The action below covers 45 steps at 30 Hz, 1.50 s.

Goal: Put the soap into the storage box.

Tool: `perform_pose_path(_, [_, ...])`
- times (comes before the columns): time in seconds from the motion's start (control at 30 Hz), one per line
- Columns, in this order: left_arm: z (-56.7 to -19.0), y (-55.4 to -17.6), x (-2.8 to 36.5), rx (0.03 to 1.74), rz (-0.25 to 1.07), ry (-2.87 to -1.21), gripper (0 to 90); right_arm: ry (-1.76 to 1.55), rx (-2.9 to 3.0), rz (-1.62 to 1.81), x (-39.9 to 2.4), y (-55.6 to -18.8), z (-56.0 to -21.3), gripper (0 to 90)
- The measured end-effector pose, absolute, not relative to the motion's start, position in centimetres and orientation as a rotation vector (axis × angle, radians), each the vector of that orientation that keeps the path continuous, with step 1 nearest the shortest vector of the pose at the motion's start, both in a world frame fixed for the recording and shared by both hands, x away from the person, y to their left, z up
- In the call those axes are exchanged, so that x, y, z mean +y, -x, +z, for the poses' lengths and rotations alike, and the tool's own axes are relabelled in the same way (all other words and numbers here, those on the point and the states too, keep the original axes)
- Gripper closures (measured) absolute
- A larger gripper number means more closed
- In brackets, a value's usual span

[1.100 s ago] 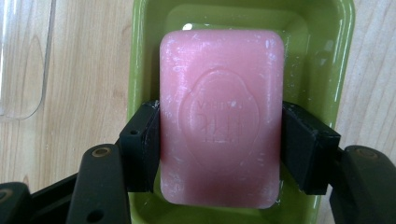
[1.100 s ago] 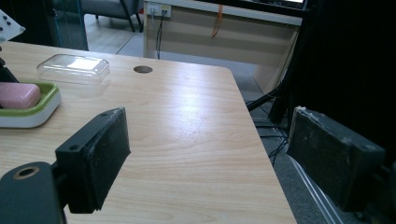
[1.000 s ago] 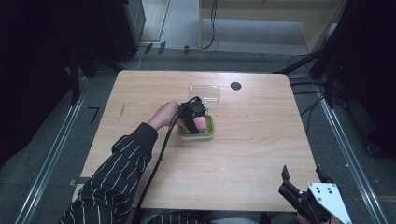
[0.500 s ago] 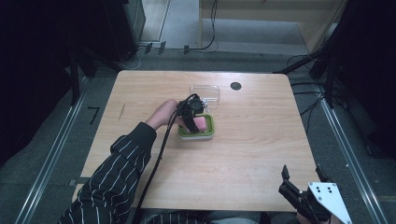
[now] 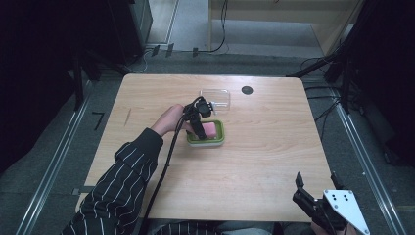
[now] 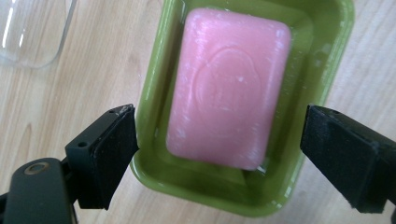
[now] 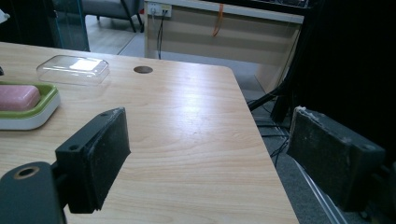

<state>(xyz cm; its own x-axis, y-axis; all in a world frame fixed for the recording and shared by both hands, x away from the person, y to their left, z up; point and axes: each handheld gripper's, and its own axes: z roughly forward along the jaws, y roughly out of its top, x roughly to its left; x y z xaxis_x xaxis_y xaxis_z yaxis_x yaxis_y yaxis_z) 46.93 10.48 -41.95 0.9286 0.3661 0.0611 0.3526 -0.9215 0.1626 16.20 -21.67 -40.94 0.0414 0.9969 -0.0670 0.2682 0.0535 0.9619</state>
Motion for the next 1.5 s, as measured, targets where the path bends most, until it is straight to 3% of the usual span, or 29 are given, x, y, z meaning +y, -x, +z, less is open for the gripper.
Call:
perform_pose_path(0.63, [-41.1, -44.6, 12.3, 0.666, 0.149, -2.948, 8.2, -1.377, 1.391, 0.993, -21.7, -16.0, -40.9, 12.7])
perform_pose_path(1.5, [-40.5, -38.8, 17.8, 0.866, 0.170, -2.955, 7.9, -1.360, 1.404, 1.001, -20.9, -16.3, -40.6, 12.7])
